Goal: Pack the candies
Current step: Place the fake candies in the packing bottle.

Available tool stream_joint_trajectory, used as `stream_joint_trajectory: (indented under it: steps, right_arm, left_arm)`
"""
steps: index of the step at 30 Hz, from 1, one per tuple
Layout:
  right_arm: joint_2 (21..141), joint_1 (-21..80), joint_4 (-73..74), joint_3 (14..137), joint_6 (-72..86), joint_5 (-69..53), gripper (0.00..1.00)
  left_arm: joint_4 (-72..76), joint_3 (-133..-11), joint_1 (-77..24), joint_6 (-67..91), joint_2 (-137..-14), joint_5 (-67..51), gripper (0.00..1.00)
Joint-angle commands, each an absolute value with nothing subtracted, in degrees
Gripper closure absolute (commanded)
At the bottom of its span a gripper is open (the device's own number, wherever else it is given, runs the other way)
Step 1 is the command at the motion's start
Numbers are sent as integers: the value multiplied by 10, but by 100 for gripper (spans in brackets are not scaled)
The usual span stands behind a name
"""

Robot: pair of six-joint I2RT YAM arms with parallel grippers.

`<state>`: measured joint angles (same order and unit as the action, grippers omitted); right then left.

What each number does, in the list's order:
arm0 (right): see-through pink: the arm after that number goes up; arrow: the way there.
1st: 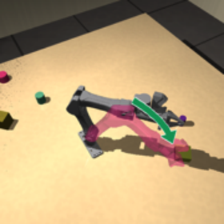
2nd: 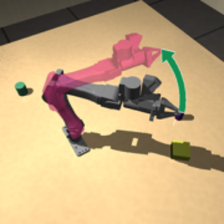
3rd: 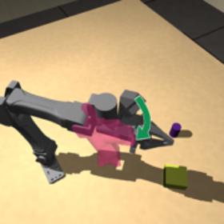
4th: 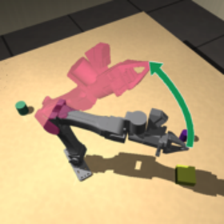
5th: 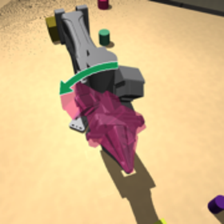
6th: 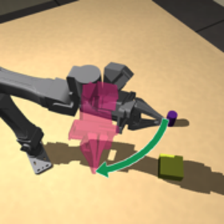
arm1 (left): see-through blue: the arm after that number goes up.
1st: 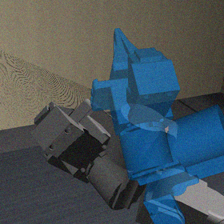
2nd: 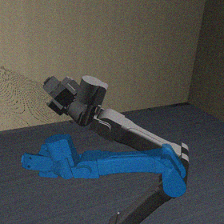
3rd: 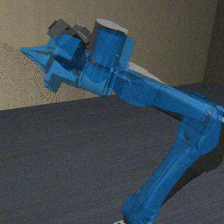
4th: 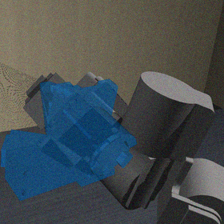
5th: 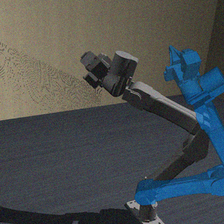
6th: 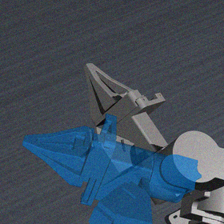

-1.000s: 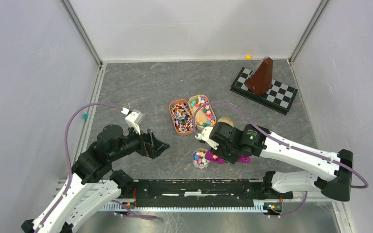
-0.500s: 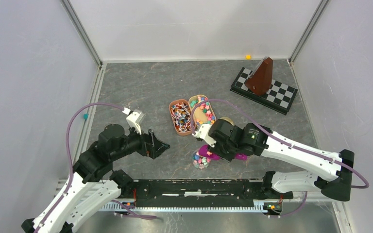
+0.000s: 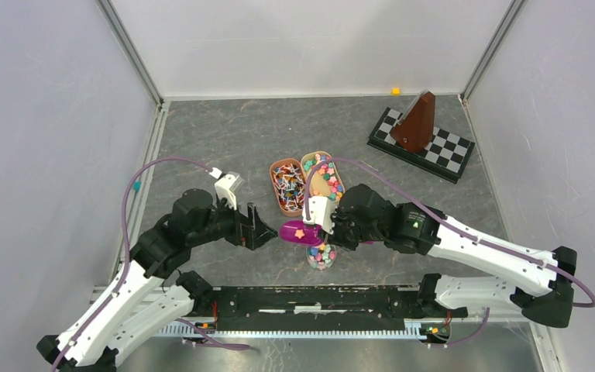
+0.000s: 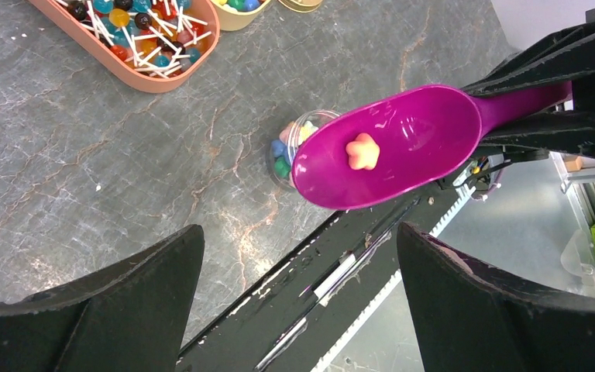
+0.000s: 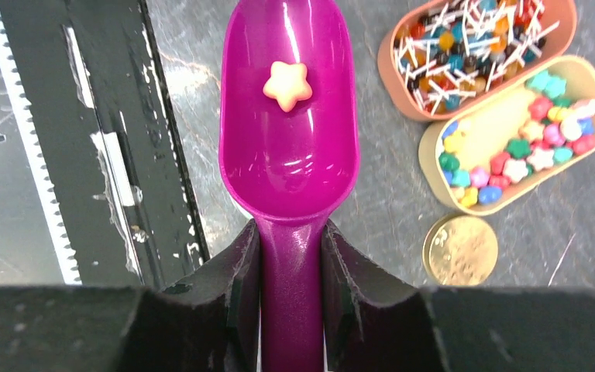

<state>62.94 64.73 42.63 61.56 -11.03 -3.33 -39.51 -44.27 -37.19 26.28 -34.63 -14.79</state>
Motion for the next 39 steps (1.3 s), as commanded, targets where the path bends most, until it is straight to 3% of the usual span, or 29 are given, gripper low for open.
stream_joint_trajectory:
  steps: [1, 27, 39]
  right_arm:
    - [602, 650, 329, 599, -154, -73, 100]
    - [486, 650, 198, 540, -167, -146, 100]
    - [535, 651, 399, 589, -114, -49, 100]
  left_arm:
    - [-367, -451, -370, 263, -360, -166, 0]
    - [-361, -437, -370, 263, -376, -169, 0]
    - [-362, -446, -370, 261, -353, -155, 0]
